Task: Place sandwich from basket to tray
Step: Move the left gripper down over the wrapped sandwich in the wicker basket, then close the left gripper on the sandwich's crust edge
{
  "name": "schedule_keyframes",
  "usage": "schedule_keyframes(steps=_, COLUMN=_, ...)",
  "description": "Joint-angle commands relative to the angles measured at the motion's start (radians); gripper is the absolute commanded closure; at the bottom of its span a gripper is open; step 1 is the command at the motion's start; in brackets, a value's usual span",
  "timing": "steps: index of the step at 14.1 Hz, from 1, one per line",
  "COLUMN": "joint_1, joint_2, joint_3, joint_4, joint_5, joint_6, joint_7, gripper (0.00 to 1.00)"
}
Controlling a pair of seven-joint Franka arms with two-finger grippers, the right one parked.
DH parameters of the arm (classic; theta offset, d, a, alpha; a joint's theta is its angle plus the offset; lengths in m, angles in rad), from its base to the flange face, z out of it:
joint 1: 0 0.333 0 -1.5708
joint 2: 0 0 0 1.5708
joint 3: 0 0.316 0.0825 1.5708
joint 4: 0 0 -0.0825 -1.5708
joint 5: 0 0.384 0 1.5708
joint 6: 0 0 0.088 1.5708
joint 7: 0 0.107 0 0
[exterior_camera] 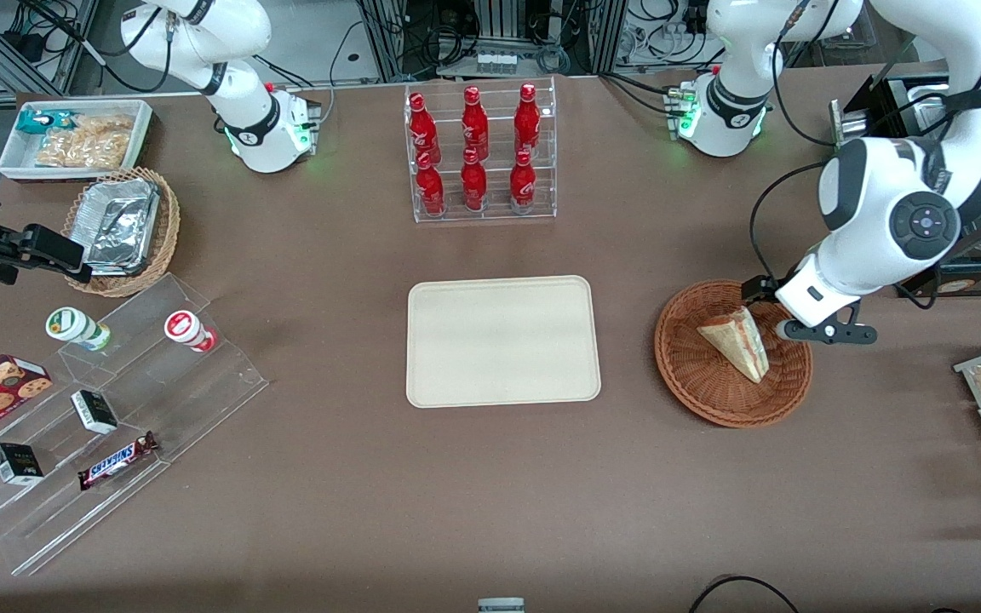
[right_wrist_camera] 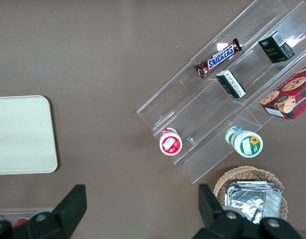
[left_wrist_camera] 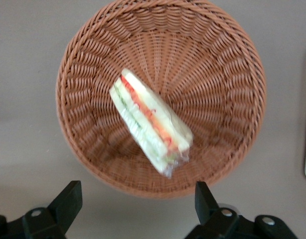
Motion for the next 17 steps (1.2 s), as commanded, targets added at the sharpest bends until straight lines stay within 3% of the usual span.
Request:
schedule_keyframes(steps=1, joint_1=-0.008, joint_2=-0.038, joint_3=0.003, joint_4=-0.107, joint_5=0.009, joint_6=0.139, joint_7=-0.135, gripper=0.0)
schedule_keyframes(steps=8, joint_1=-0.057, joint_2=0.045, joint_3=0.003, joint_4=-0.121, joint_5=0.009, joint_6=0.286, joint_7=-0.922, gripper=0.0)
schedule_keyframes(steps=15, joint_1=-0.049, joint_2=0.151, joint_3=0.004, joint_4=-0.115, joint_5=-0.002, joint_6=0.365, joint_7=-0.989, gripper=0.0)
schedule_keyframes(steps=16, joint_1=-0.049, joint_2=0.163, joint_3=0.004, joint_4=-0.113, joint_5=0.0, joint_6=0.377, joint_7=-0.993, gripper=0.07)
schedule_keyframes(steps=17, joint_1=-0.049, joint_2=0.165, joint_3=0.004, joint_4=-0.115, joint_5=0.0, joint_6=0.383, joint_7=-1.0, gripper=0.33)
